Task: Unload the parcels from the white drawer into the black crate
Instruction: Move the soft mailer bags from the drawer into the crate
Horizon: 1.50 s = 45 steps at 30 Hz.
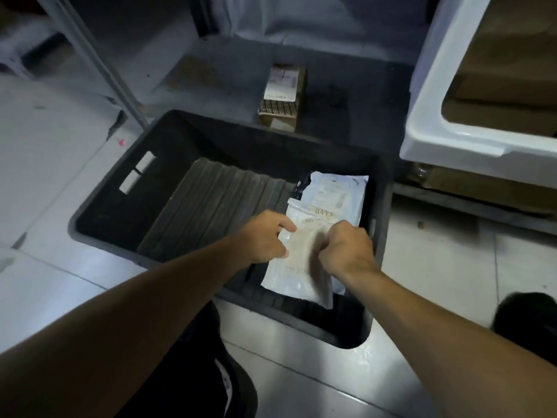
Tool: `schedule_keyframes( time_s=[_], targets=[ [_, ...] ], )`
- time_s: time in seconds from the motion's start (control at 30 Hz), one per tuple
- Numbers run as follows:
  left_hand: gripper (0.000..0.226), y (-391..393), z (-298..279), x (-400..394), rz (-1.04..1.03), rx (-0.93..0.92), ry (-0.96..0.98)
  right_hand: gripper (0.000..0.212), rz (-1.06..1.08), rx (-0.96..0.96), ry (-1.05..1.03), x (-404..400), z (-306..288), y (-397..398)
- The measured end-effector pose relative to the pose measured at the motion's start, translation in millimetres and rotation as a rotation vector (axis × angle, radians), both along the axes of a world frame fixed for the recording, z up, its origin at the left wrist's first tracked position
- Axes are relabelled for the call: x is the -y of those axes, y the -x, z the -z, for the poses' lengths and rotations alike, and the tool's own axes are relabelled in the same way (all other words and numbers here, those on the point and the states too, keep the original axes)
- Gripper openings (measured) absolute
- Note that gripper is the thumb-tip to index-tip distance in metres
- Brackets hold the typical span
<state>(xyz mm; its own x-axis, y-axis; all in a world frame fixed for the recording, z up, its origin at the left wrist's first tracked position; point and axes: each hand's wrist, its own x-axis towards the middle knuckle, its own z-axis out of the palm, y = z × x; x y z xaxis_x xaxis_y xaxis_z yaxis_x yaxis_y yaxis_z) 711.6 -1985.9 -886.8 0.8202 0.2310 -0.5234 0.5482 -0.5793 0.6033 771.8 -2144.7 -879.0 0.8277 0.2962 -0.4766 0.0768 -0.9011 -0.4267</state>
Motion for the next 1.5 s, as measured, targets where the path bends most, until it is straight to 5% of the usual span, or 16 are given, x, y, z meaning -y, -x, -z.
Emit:
schedule_keyframes(
  time_s=[0.67, 0.83, 1.1, 1.33, 1.5],
  targets=[
    [0.038, -13, 91, 1, 0.272, -0.176, -0.061, 0.034, -0.292, -0.152, 0.380, -8, 60, 3],
    [0.039, -15, 99, 9, 0.287, -0.163, -0.058, 0.073, -0.431, -0.140, 0.434, -9, 69, 6],
    [0.053, -17, 98, 4, 0.394, -0.267, -0.024, 0.096, -0.519, -0.199, 0.465, -7, 82, 10],
    [0.052, -18, 78, 1, 0.443, -0.290, -0.093, 0.087, -0.535, -0.279, 0.433, -6, 77, -1],
    [0.059, -12, 46, -16, 0.523, -0.159, -0.496, 0.054, -0.600, -0.151, 0.374, -2, 47, -12]
  ],
)
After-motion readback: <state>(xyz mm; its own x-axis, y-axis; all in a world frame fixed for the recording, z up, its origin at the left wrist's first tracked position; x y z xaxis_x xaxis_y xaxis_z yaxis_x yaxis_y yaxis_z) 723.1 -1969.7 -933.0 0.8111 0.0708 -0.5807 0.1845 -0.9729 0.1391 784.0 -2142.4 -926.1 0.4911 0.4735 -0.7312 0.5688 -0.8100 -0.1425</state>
